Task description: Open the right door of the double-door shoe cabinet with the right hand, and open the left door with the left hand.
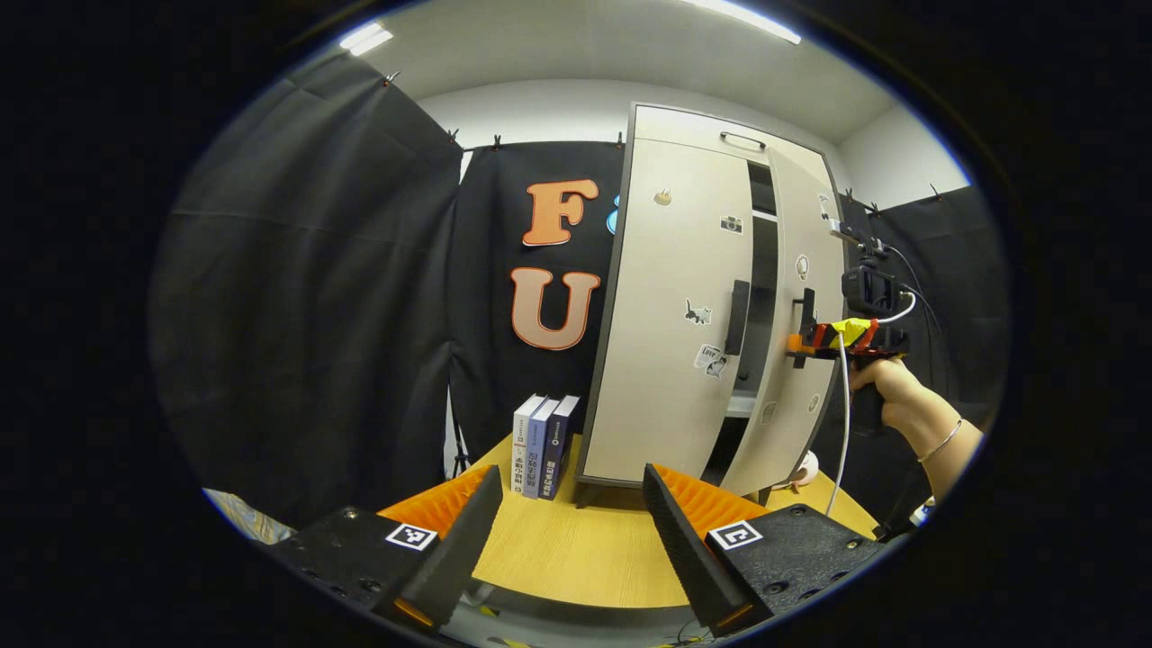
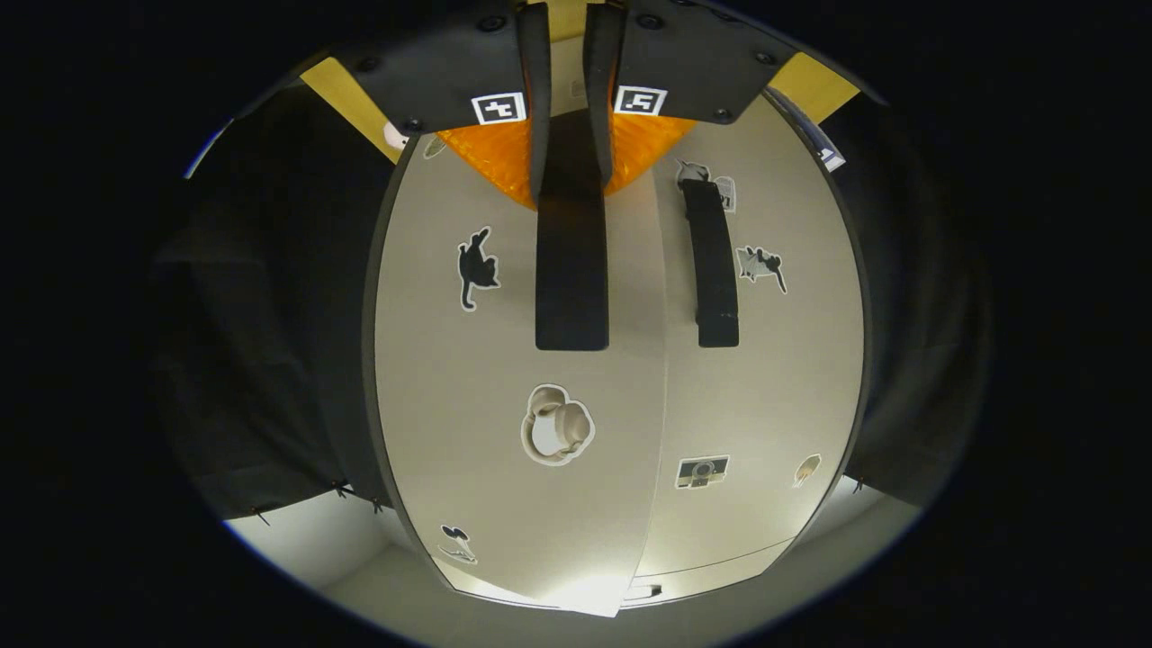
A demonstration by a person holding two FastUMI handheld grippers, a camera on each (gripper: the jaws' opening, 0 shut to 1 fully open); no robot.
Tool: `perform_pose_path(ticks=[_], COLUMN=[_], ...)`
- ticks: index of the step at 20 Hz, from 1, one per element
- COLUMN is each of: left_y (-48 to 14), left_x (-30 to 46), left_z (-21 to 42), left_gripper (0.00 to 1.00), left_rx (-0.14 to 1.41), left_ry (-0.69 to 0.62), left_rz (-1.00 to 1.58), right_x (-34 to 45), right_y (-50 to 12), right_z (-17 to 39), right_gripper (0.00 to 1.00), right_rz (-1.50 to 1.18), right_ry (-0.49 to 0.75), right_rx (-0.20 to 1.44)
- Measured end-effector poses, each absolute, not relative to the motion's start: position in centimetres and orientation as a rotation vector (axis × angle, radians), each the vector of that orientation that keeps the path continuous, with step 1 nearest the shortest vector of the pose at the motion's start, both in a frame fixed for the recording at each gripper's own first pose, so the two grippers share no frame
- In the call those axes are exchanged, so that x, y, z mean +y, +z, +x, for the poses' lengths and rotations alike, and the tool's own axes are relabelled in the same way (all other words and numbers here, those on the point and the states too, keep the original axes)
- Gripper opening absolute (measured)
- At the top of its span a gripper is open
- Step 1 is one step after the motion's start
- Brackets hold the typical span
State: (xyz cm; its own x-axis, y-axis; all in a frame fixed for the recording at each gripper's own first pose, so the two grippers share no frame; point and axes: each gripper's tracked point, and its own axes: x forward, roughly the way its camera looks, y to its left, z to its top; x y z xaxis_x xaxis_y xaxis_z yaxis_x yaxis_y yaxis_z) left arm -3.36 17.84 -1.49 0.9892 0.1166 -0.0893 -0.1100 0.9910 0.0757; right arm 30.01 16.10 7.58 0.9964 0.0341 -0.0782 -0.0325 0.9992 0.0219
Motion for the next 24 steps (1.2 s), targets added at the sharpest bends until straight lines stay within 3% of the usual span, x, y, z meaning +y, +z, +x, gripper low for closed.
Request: perform_pose_path(ticks=[24], left_y=[-1.6], left_x=[12.4], left_z=[-2.7], left_gripper=[0.95], left_rx=[0.085], left_ry=[0.069], left_rz=[0.061], right_x=[13.2], right_y=[7.5], right_z=[26.9], right_gripper=[0.22], right_rz=[0.024], right_ry=[0.102], right_rx=[0.068])
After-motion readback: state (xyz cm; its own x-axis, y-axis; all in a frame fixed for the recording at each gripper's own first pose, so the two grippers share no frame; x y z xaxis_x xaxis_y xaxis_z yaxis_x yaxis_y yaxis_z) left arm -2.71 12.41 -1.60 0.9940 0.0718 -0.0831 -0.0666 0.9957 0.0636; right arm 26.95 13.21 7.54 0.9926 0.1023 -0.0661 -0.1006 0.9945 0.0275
